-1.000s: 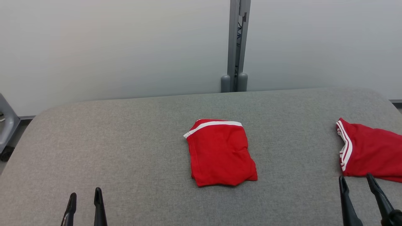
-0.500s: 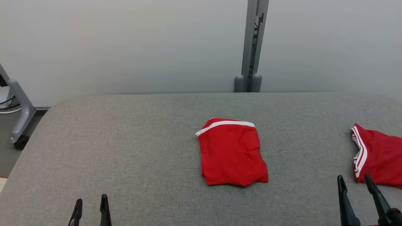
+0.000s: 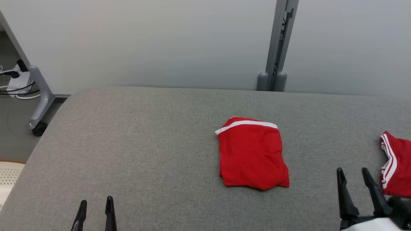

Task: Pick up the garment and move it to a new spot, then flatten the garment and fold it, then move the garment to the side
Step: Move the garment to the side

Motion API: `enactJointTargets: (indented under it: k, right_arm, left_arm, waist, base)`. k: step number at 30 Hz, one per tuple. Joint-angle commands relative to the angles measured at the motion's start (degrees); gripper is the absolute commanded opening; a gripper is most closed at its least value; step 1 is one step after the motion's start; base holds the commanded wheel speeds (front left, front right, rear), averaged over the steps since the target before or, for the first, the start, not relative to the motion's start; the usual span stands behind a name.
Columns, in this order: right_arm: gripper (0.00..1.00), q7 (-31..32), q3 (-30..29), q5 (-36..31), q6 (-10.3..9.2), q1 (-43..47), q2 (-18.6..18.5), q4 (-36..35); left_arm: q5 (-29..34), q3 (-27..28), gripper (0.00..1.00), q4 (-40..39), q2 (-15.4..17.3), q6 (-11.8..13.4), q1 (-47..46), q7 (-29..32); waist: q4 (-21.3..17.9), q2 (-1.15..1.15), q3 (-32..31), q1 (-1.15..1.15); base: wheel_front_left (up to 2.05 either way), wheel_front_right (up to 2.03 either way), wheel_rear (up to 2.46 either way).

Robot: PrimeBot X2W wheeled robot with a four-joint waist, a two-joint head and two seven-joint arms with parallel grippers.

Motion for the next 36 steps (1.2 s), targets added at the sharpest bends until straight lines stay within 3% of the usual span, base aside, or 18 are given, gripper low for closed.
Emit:
enactJointTargets:
  k: [1,7,11,16,19,25,26,27,31,36]
  right_arm:
    - [1.0,1.63,1.0,1.3,0.0,-1.77,-1.28,1.1]
    - [1.0,16.43,6.17,8.86,0.0,-13.96,-3.02,8.4]
    - [1.0,22.85,7.3,9.29,-0.01,-22.26,-3.82,16.07]
    - [1.0,24.42,5.01,7.93,0.01,-29.81,-3.47,27.34]
    - [1.0,25.7,5.02,11.88,0.01,-32.39,-2.08,31.87]
    - [1.0,25.98,6.53,16.53,-0.01,-34.62,-2.12,36.25]
    - [0.39,25.97,7.22,17.15,-0.01,-34.85,-2.05,36.68]
    - [0.0,25.39,7.8,18.21,-0.01,-35.08,-1.97,36.71]
    - [0.0,22.01,7.67,22.42,-0.01,-36.34,-3.49,34.61]
    - [0.0,21.49,8.91,25.12,0.0,-34.79,-9.06,26.94]
  left_arm:
    - [0.22,0.12,1.0,-0.37,0.22,-0.28,-0.59,-0.26]
    - [-0.17,-1.65,1.0,-1.12,0.19,-0.24,-3.15,-0.26]
    - [-0.78,-4.99,1.0,-1.05,0.22,0.11,-6.73,-0.26]
    - [-2.45,-7.73,1.0,-0.05,0.22,1.25,-10.61,-0.26]
    - [-2.89,-8.7,1.0,-0.14,0.19,1.66,-11.69,-0.26]
    - [-2.56,-8.37,1.0,-0.4,0.18,2.15,-11.98,-0.26]
    - [-2.34,-8.33,1.0,-0.37,0.19,2.13,-11.96,-0.26]
    - [-2.15,-8.15,1.0,-0.44,0.2,2.16,-12.0,-0.26]
    - [-2.09,-7.36,1.0,-1.04,0.19,2.45,-11.99,-0.26]
    - [-1.6,-6.7,1.0,-1.32,0.21,2.15,-11.56,-0.26]
  waist:
    - [0.72,0.0,0.75,0.0]
    - [2.5,0.0,6.36,0.0]
    - [5.36,0.0,12.05,0.0]
    - [9.92,0.0,15.92,0.0]
    - [11.63,0.0,17.17,0.0]
    - [11.55,0.0,17.82,0.0]
    - [11.14,0.0,17.83,0.0]
    - [10.5,0.0,17.83,0.0]
    - [6.53,0.0,17.62,0.0]
    - [-1.12,0.0,18.11,0.0]
  base:
    - [0.0,0.0,0.0]
    - [0.0,0.0,0.0]
    - [0.0,0.0,0.0]
    - [0.0,0.0,0.0]
    - [0.0,0.0,0.0]
    - [0.0,0.0,0.0]
    - [0.0,0.0,0.0]
    - [0.0,0.0,0.0]
    - [0.0,0.0,0.0]
    - [0.0,0.0,0.0]
